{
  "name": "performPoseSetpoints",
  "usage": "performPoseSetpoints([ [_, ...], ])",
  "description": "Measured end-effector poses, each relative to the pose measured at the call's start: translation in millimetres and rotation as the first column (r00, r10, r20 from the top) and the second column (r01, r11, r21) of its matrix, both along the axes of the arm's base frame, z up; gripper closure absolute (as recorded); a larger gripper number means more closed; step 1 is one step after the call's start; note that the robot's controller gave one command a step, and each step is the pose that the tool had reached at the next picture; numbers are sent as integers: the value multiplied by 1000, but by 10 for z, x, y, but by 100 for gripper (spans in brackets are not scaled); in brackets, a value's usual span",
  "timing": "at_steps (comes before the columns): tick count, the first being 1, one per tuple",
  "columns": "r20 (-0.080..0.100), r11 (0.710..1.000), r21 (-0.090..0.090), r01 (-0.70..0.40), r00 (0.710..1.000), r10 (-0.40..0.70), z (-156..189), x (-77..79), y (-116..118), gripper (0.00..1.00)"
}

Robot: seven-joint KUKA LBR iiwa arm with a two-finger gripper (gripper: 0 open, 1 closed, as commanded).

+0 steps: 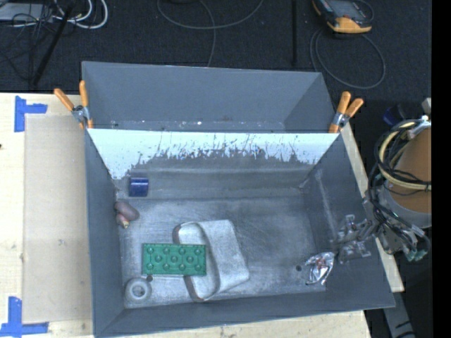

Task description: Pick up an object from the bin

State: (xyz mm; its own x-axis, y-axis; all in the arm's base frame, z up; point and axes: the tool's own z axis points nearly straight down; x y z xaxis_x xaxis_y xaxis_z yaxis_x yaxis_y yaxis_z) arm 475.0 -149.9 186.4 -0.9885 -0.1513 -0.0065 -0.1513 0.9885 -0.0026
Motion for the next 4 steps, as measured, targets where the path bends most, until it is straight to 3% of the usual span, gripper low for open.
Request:
performPoseSetpoints([
  [1, -7, 1000, 2, -1, 1000, 1, -44, -13, 4, 0],
  [2, 2, 977, 0, -215, 977, 215, -1149, 107, 174, 0],
  [3, -4, 976, 0, -218, 976, 218, -1148, 90, 171, 100],
  [4, 0, 937, -3, -349, 937, 349, 301, 104, 122, 100],
])
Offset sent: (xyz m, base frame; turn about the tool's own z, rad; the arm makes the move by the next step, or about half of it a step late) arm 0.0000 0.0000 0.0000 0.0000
